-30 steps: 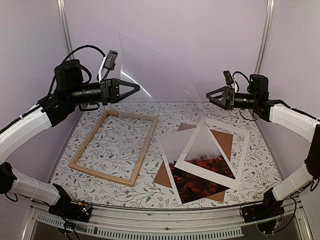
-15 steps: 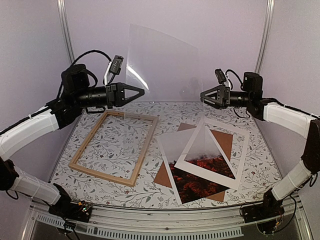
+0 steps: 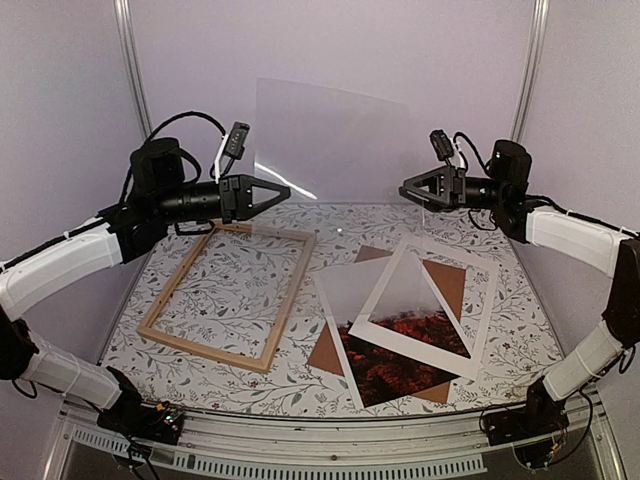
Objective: Put the photo into the frame
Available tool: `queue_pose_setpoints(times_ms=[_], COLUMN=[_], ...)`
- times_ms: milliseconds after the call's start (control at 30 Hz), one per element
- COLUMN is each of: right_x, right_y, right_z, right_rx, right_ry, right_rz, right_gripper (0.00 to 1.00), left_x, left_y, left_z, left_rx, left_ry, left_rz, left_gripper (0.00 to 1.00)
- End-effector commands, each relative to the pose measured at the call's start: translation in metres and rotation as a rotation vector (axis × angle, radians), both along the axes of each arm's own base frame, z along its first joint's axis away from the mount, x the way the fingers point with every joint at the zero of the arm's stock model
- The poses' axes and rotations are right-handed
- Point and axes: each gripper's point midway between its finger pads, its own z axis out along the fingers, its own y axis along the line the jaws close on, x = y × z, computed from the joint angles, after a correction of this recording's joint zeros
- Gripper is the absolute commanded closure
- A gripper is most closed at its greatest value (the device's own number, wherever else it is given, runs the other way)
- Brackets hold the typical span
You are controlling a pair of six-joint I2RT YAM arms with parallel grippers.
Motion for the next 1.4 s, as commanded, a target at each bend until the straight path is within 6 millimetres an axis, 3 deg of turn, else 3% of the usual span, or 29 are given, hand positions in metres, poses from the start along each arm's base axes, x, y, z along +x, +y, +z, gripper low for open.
queue_pose_setpoints(times_ms=[0, 400, 700, 1167, 1367], right_x=[-0.007, -0.004, 0.003, 0.015, 0.014], right_y=[-0.003, -0.002, -0.005, -0.005, -0.005], right_z=[0.006, -0.002, -0.007, -0.021, -0.021], right_rx=[0.014, 0.006, 0.002, -0.043, -0.048], right_ry=[-0.021, -0.003, 0.017, 0.028, 0.024], right_rz=[0.018, 0.014, 0.0, -0.052, -0.055], right_gripper=[0.39, 0.6, 0.79, 0.78, 0.85], left_x=[0.02, 0.045, 0.048, 0.043, 0.042], left_y=[0.009, 0.02, 0.023, 0.013, 0.012], left_z=[-0.011, -0.033, -0.045, -0.05, -0.053], left_rx=[0.034, 0.067, 0.054, -0.013, -0.022], left_ry=[0.025, 0.11, 0.161, 0.225, 0.245], left_rz=[0.108, 0.26, 0.275, 0.202, 0.195], left_gripper=[1.0, 1.0, 1.0, 1.0, 1.0])
